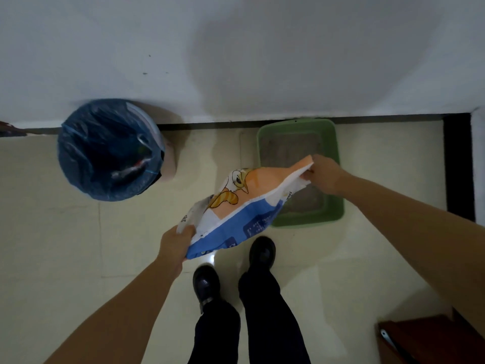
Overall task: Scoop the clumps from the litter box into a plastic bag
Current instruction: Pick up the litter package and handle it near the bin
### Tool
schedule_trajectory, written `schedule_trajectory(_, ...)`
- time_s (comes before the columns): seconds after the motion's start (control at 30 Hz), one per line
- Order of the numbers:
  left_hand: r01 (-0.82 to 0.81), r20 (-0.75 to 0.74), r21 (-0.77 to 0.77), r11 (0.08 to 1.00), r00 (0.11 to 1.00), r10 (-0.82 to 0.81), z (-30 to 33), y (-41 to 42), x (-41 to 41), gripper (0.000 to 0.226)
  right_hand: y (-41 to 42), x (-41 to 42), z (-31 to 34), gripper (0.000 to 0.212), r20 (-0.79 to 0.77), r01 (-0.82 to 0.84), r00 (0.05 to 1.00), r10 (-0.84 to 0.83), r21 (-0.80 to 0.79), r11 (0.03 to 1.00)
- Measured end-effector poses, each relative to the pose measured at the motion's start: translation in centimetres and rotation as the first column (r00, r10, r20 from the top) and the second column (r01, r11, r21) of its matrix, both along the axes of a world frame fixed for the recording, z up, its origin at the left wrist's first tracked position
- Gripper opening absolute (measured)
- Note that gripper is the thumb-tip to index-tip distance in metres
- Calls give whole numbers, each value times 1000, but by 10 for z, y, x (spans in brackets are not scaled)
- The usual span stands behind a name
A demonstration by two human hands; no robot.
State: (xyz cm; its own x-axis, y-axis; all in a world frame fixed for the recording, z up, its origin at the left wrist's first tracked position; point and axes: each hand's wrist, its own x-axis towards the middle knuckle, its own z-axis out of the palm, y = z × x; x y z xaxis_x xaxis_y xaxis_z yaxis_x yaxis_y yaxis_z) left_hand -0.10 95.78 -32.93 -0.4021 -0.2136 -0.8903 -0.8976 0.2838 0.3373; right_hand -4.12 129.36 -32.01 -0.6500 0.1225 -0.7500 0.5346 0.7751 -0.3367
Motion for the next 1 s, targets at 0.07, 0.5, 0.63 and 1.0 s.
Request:
schedule_trajectory(0.07,94,-3,-47,995,996,-94,-12,-2,8,22,-4,4,10,29,-6,-96,995,96,5,995)
schedule_trajectory(0.5,531,87,-35,847,846,-526,-106,45,14,34,-26,31,72,42,-37,-356,933,359,68,932)
schedule_trajectory(0.63,368,106,96,925,920,-377,-102,50,-4,35,-31,41,85,46,-36,-419,904,427,130,898)
schedule_trajectory(1.0,840,-370,300,453,540,-756,91,84,-58,58,-106,40,100,31,164,-787,616,771,170,593)
